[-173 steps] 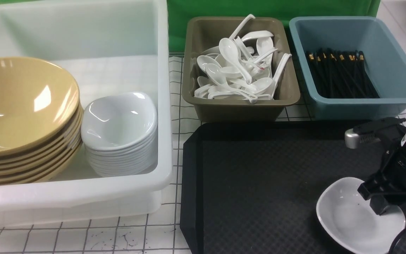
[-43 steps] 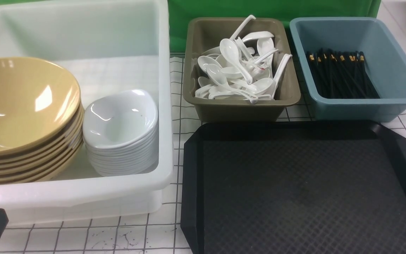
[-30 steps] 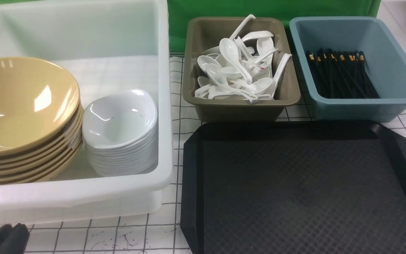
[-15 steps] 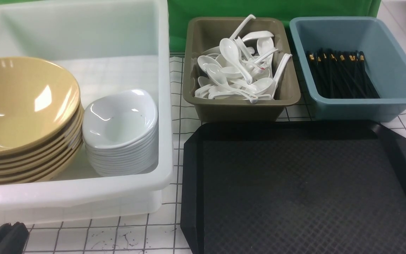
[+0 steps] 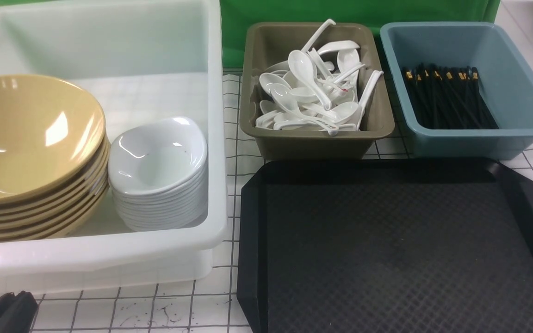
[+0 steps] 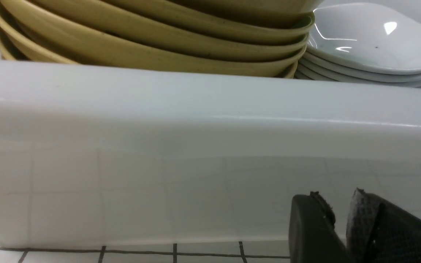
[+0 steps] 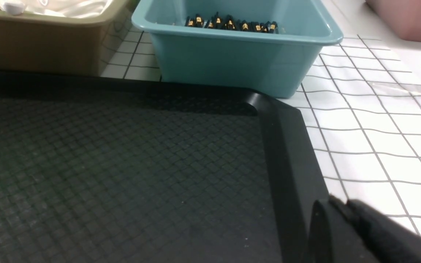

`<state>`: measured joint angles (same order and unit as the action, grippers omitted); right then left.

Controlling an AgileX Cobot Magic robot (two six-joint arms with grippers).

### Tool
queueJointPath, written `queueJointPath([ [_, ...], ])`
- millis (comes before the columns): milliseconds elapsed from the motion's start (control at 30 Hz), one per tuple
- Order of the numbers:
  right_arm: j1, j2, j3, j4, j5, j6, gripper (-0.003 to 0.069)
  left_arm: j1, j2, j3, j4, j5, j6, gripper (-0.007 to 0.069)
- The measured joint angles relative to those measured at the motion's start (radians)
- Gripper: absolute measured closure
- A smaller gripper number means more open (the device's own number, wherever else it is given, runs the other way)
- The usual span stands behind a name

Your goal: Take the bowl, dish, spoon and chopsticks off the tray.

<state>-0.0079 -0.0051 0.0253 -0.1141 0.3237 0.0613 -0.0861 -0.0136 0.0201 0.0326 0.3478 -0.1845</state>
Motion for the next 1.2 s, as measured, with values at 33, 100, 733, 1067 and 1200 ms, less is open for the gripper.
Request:
queueJointPath([
  [33, 0.000, 0.000, 0.000, 0.000, 0.000, 0.000, 0.0571, 0.000, 0.000, 0.000, 0.000, 0.000, 0.000, 0.0503],
  [100, 0.000, 0.000, 0.000, 0.000, 0.000, 0.000, 0.0569, 0.000, 0.000, 0.000, 0.000, 0.000, 0.000, 0.0503],
  [733, 0.000, 0.000, 0.000, 0.000, 0.000, 0.000, 0.0558, 0.000, 0.000, 0.000, 0.000, 0.000, 0.000, 0.0503],
  [1067, 0.000, 0.000, 0.000, 0.000, 0.000, 0.003, 0.0547, 0.000, 0.000, 0.000, 0.000, 0.000, 0.000, 0.0503],
  [1200, 0.000, 0.000, 0.000, 0.000, 0.000, 0.003, 0.0542, 0.000, 0.000, 0.000, 0.000, -0.001, 0.000, 0.0503],
])
